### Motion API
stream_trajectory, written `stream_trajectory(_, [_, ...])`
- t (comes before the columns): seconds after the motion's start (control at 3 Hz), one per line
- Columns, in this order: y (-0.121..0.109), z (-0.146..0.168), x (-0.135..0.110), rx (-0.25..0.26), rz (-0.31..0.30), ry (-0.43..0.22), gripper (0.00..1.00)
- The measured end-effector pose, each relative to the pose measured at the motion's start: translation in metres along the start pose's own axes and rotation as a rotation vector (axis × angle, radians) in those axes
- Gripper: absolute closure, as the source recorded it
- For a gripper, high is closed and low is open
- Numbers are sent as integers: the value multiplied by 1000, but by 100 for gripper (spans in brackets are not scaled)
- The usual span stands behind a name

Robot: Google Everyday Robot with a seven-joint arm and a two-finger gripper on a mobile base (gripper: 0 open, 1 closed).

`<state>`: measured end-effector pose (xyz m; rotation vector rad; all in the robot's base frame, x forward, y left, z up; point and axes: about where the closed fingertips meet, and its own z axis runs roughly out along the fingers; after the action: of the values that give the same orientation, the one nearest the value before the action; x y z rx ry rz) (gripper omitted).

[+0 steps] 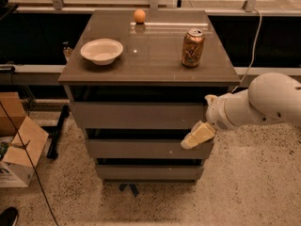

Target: Open top drawer

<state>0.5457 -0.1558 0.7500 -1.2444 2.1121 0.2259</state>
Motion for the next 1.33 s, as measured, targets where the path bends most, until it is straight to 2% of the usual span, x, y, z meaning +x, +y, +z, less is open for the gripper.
stream_trajectory(0.33, [-7,12,8,26,13,-7,0])
stream_trajectory(0.67, [-24,27,13,54,15,-23,0])
stream_trajectory(1.33, [-50,68,20,33,25,-35,0])
